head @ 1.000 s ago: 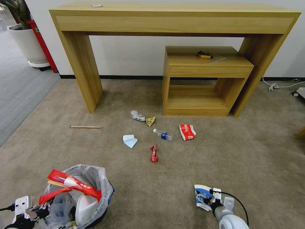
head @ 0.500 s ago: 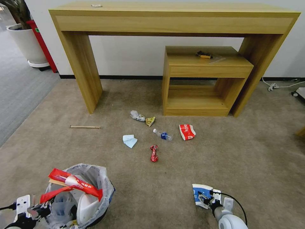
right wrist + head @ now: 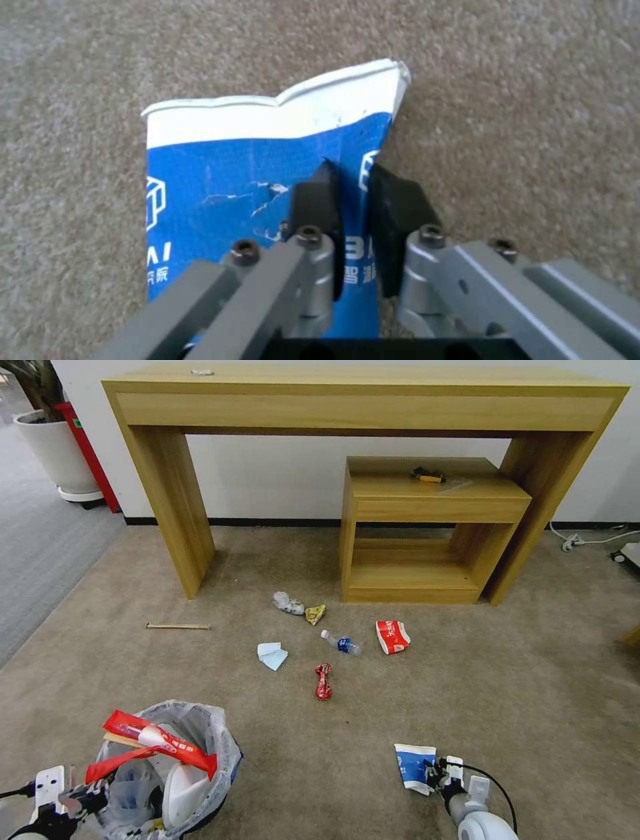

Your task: Pick up the trash bin and place the garbage on the floor into it.

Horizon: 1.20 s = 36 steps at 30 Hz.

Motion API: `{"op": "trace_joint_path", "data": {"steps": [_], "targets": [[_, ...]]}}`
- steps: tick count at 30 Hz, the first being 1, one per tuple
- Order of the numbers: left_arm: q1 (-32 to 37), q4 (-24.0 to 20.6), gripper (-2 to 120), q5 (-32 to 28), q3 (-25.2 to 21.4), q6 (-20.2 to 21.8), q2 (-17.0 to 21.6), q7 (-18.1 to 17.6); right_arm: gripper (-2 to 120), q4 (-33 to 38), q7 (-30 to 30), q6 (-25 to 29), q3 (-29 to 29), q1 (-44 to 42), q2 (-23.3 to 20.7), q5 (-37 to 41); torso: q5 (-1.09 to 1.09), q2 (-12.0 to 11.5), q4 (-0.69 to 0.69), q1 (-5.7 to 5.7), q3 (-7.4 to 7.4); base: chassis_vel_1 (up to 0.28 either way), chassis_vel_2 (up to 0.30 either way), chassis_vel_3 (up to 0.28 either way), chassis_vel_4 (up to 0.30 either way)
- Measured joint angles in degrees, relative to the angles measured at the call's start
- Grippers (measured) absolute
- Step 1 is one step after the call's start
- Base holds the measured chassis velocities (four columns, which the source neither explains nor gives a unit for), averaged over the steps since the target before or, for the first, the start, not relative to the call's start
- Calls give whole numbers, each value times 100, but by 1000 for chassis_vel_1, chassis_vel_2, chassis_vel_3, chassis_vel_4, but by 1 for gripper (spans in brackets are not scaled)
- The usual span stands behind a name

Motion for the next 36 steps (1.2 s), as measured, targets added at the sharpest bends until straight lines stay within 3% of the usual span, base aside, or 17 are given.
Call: {"op": "trace_joint_path", "data": {"steps": [3,12,20,26,30,36], "targets": [[-8,-10,0,-7,-9,0,16,-3,0,-59,-207,179,20,3,-34,-75,2,0,0,0,0,0,0,0,0],[-40,-31,0,-25,-9,0,27,-40,0,-80,-1169,916,206,47,-203,-461,1,-1,-1,0,0,0,0,0,0],[-164,-69,0,-46,67,0,70,-158,0,757,-1606,1184,291,84,-477,-739,0,-1,-1,0,0,0,0,0,0],[-250,38,0,-33,117,1,104,-214,0,1691,-1857,964,77,343,-969,-586,-3,0,-2,0,0,0,0,0,0],[-300,103,0,-16,146,1,115,-234,0,2297,-2213,596,-310,1000,-1355,-327,-3,-1,1,0,0,0,0,0,0],[-402,162,0,-5,174,1,159,-323,0,2630,-2835,69,-1418,2463,-1560,110,-4,-1,0,0,0,0,0,0,0]]}}
